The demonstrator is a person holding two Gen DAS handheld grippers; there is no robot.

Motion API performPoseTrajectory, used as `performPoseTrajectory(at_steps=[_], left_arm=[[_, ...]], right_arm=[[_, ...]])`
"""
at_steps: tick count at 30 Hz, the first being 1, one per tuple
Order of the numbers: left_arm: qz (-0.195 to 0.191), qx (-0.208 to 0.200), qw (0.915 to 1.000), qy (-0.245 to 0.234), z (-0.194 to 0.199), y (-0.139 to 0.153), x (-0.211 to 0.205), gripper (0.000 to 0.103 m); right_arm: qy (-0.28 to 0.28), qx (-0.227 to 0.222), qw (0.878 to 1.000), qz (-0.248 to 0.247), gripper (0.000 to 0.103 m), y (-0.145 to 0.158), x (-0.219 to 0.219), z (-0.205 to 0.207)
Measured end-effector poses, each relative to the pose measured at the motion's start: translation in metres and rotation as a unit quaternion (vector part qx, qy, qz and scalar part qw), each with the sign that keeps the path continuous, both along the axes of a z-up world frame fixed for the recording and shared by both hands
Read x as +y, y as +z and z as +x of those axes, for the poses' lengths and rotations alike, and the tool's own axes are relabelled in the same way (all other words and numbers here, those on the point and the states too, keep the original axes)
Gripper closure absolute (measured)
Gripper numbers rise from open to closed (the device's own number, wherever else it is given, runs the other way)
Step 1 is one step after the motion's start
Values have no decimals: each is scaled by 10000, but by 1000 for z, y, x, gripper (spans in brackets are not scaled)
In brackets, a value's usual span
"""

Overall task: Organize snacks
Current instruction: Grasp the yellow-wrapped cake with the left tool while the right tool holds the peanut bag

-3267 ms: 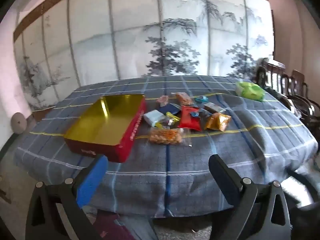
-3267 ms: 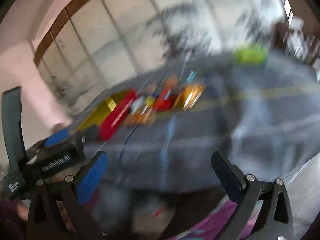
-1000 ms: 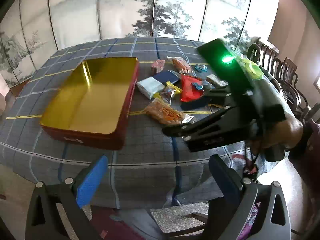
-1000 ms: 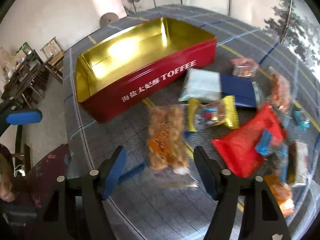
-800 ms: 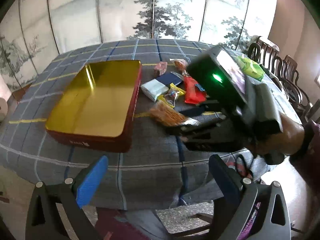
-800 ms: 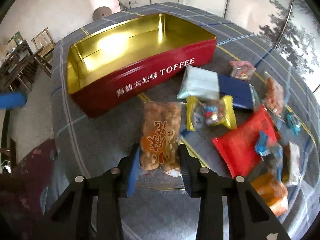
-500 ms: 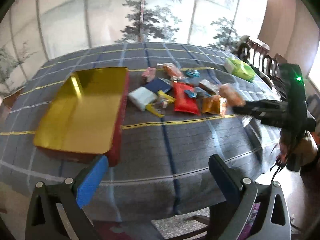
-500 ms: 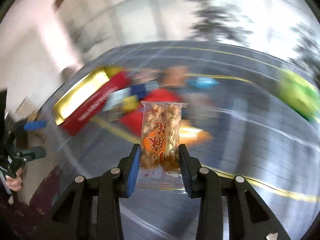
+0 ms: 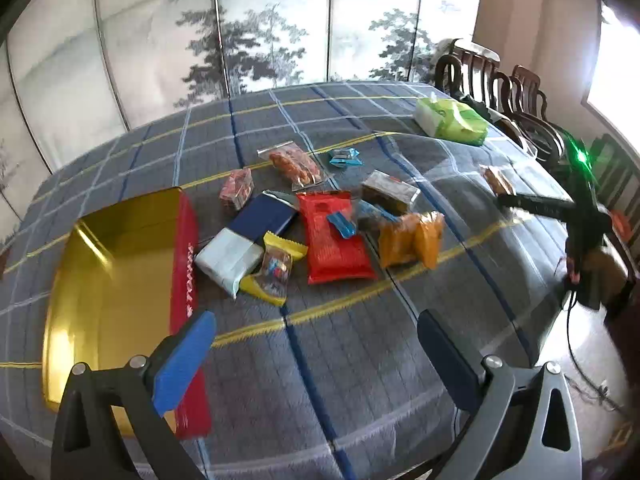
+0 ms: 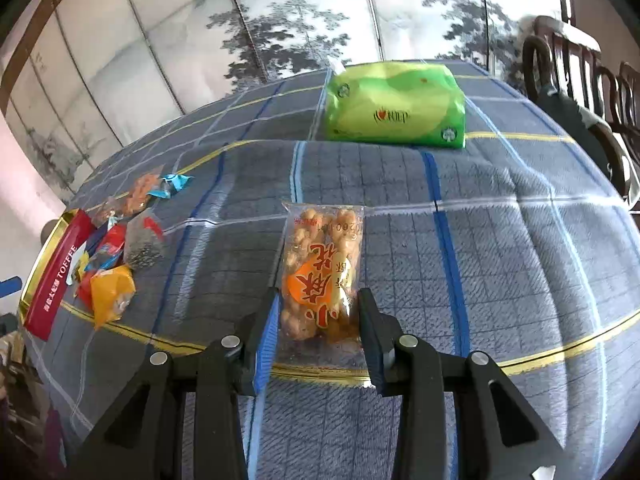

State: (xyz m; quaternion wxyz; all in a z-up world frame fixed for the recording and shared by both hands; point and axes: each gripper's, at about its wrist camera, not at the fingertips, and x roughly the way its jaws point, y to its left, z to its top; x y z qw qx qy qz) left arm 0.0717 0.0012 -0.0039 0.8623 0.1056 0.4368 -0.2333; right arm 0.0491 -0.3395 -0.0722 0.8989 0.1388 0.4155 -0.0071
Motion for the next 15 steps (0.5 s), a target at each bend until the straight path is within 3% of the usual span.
performPoseTrajectory(at_steps=[3,5,10,15], left_arm=[[117,32,9997,-193,15,-5,-7,6],[367,-41,9989,-301,25,-8,-13,17],[845,-34,9926,-869,45,-20,-29,21],[954,340,9872,-1231,66,-34,-34,21]], right_arm=[[46,-92,9999,8,68,0,2,2],[95,-93,9999,9,68,-1,4,3],[134,-144,9998,67,68,0,3,1],[153,-164,9997,134,68,-2,3,0]])
